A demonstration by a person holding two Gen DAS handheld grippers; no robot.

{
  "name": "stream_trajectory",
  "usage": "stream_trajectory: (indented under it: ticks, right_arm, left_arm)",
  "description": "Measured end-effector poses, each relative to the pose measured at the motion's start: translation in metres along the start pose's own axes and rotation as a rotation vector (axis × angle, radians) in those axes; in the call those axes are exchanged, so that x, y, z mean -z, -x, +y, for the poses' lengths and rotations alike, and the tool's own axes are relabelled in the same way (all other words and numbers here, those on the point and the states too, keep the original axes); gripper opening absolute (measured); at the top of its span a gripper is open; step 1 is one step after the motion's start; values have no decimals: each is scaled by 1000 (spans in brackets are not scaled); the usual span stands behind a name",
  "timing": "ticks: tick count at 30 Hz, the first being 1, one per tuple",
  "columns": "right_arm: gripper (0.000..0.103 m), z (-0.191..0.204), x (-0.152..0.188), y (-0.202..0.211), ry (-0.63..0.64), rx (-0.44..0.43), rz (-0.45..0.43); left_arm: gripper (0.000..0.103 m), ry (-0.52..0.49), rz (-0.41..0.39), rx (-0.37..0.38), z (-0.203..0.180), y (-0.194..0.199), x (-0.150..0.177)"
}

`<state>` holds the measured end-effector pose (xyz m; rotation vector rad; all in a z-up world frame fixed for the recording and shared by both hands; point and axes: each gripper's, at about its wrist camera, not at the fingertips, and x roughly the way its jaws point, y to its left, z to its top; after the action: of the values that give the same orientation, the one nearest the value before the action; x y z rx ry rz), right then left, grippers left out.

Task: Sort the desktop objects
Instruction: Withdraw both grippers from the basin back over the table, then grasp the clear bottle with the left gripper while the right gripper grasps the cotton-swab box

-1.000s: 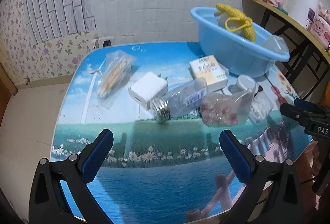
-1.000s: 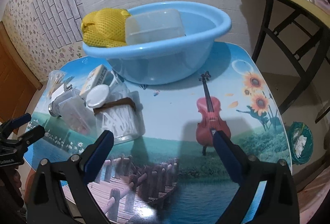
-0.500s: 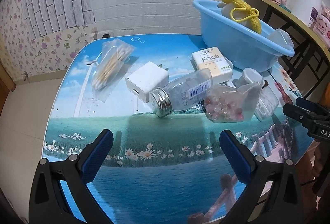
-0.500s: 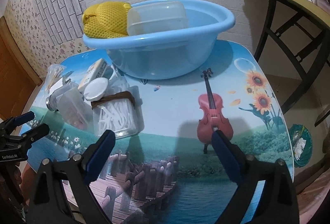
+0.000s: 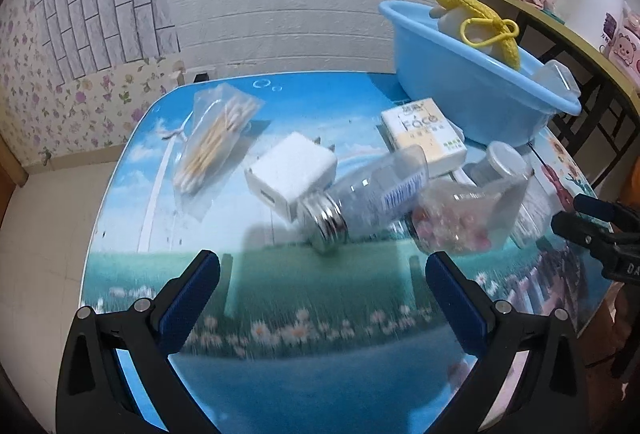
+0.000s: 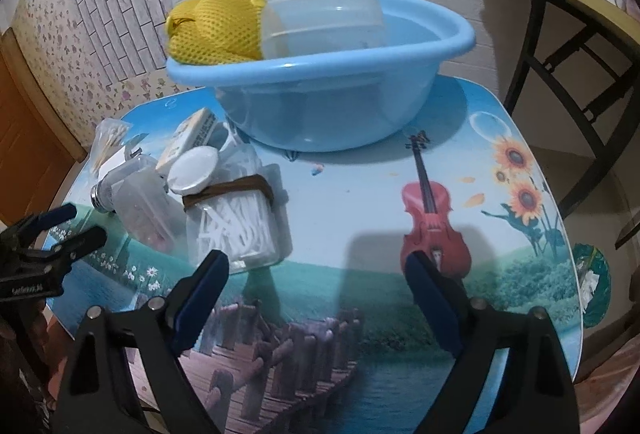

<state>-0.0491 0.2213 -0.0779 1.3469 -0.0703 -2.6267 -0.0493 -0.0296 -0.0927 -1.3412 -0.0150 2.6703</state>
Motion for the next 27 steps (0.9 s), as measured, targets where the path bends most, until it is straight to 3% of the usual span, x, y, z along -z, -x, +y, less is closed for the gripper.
stream_trajectory:
  ticks: [9, 16, 17, 21, 25, 27]
  right_arm:
    - [89, 16, -10, -1, 68, -27, -37]
    - [89, 33, -12, -12, 148, -33, -18]
    - [89, 33, -13, -14, 151, -38, -12]
    - [88, 35, -12, -21, 172, -32, 19]
    - [54, 34, -12, -20, 171, -101, 29]
    - [53, 34, -11, -15, 187, -90, 18]
  left_arm:
    - [75, -73, 3, 33, 1, -16, -14]
    - [72, -141, 8, 68, -8, -27, -19]
    - [57, -150, 0, 70, -9, -26, -19]
    - [49, -170, 5, 101, -12, -23, -18]
    - [45, -175, 5, 105, -14, -18, -14]
    - [40, -174, 5, 108, -15, -14, -10]
